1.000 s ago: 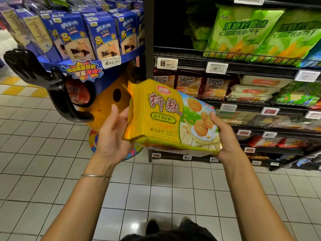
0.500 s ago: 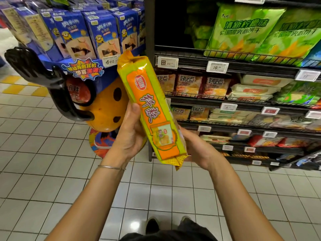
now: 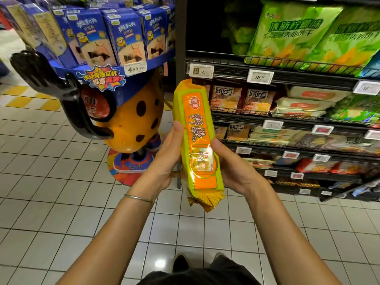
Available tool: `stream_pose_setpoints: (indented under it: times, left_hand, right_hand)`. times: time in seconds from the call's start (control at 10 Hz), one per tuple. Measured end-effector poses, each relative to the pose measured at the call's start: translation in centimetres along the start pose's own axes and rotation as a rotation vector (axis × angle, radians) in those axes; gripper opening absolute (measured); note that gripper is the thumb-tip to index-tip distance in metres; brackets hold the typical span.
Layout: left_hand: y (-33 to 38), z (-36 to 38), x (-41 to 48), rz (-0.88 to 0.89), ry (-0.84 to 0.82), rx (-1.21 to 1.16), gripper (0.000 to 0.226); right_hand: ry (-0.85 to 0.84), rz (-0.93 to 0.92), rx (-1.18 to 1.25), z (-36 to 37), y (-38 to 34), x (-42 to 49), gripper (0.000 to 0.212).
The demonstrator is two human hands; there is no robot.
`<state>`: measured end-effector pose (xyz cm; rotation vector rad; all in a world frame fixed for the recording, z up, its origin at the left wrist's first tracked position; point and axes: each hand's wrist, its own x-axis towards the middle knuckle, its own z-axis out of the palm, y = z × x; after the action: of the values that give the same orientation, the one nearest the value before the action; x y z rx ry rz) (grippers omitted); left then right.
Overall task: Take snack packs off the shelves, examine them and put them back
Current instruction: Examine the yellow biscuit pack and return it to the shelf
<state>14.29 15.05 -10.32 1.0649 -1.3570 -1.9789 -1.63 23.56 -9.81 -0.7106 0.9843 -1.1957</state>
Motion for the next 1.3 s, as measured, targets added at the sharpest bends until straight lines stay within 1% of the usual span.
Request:
stream_pose_setpoints:
  times: [0.1,0.2,0.3,0.4,0.5,0.6,0.7,0.8,0.9,1.0,1.1,1.2,1.3]
  left_hand:
    - [-0.1,-0.1,-0.1,-0.013,0.048,-0.043,0.094]
    - [-0.3,-0.8,0.0,-0.005,0.128,-0.187,0.093]
    - [-0.4,-1.2,-0.1,-0.053,0.029,-0.296,0.089]
    - [0.1,-0.4,-0.8,-0.025,-0.065,-0.378,0.08]
    - [0.9,0.3,-0.9,0.029,-0.116,-0.415,0.061]
    - [1.1,0.3,-0.6,0.069,-0.129,-0.422,0.045]
    - [1.0,-0.1,-0.5,0.074,-0.168,-0.462,0.044]
    - [0.6,-0.6,-0.4,0.075,-0.168,-0.352,0.045]
    - [0.4,-0.9,-0.4,0.1,-0.044,-0.162,0.047]
    - [0.9,-0.6,-0.7,0.181,-0.031,-0.085,0.042]
    - [1.9,0.0,-0.9,0.199,-0.103,-0.048,0.105]
    - [2.0,1.3,-1.5,0.264,-0.189,-0.132,0.107]
    - [2.0,2.0,-1.7,0.325,-0.043,-0.282,0.064]
  right_hand:
    - [0.045,0.017,0.126,0.3,-0.5,-0.2,0.109]
    - [0.135,-0.012,0.325,-0.1,-0.7,-1.3,0.06]
    - [0.511,-0.025,0.512,-2.1,2.2,-3.1,0.057]
    - [0.697,-0.055,0.474,-2.0,3.8,-4.1,0.041]
    - [0.766,0.041,0.519,-1.0,3.4,-3.2,0.043]
    - [0.732,0.069,0.557,-1.0,3.3,-3.4,0.046]
    - [0.812,0.09,0.502,-1.5,2.5,-2.9,0.045]
    - [0.759,0.052,0.519,-2.0,2.0,-3.1,0.038]
    - [0.635,-0.072,0.458,-1.8,1.7,-4.7,0.067]
    - [0.037,-0.227,0.269,-0.1,-2.2,-3.6,0.033]
    - [0.169,-0.163,-0.056,-0.1,-3.4,-2.2,0.077]
    - [0.227,-0.262,-0.446,0.2,-2.7,-1.8,0.1]
    - [0.185,-0.294,-0.477,-0.4,-2.3,-1.4,0.098]
